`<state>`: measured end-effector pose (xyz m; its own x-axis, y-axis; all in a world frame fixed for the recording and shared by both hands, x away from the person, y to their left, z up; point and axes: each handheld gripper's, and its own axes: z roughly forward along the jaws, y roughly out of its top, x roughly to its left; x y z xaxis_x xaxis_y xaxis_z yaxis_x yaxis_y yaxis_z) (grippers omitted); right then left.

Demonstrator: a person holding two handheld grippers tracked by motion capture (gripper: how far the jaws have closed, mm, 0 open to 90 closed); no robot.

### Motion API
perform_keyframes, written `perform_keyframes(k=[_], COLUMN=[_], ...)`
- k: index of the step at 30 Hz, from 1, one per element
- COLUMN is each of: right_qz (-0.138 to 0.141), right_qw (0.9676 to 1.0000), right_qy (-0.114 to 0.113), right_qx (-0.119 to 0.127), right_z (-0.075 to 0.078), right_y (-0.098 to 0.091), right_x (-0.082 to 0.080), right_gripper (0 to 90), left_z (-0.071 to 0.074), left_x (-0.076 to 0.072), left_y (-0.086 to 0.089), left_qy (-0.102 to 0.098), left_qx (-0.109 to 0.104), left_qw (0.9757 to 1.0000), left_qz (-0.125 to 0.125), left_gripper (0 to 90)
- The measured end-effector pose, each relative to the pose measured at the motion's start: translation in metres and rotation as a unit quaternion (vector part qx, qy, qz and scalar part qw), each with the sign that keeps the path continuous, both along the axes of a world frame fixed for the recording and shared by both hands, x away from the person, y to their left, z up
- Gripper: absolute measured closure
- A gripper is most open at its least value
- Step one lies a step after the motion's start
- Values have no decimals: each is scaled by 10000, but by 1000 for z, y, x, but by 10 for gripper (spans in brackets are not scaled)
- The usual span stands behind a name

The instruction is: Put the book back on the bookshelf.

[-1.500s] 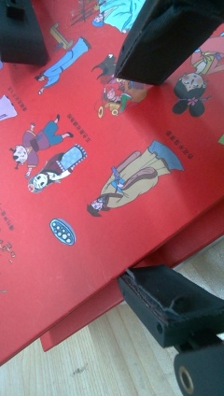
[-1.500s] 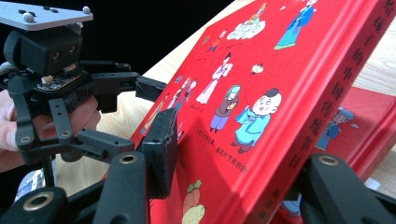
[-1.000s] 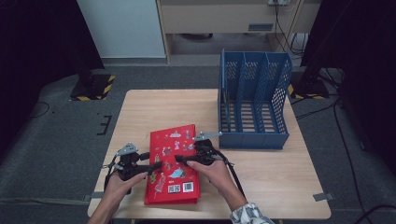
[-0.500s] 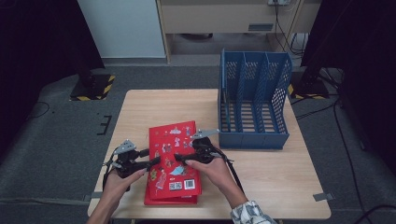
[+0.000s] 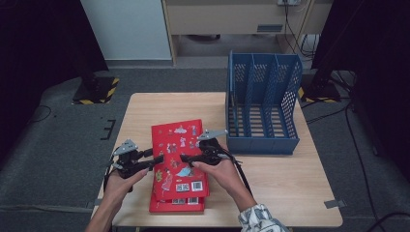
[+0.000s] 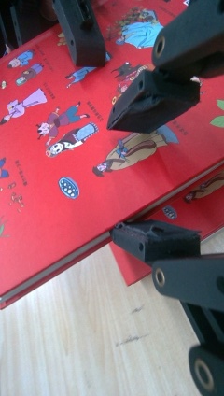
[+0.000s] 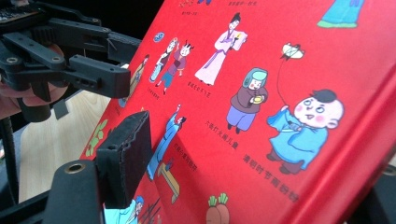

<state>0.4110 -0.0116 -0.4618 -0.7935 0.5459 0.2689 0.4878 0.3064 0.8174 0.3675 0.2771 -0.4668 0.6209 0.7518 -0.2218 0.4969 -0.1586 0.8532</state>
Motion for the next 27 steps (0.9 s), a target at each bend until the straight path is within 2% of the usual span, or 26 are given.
perform_keyframes(k=[7, 19, 24, 27], right_qz=[-49, -24, -63, -51], right_qw=[9999, 9993, 9983, 9978], right_qy=[-150, -375, -574, -655], right_qx=[18, 64, 67, 104], right_z=[4, 13, 21, 25], right_y=[-2, -2, 0, 0], right_x=[0, 0, 2, 2], right_gripper=[273, 315, 347, 374], left_z=[8, 17, 26, 28], left_x=[0, 0, 1, 2], left_y=[2, 3, 3, 5], left_qy=[-188, -398, -619, -670], left_qx=[34, 81, 160, 126], left_qw=[9998, 9991, 9978, 9974], left_qz=[-4, 81, 195, 232], left_gripper=[522, 551, 568, 579])
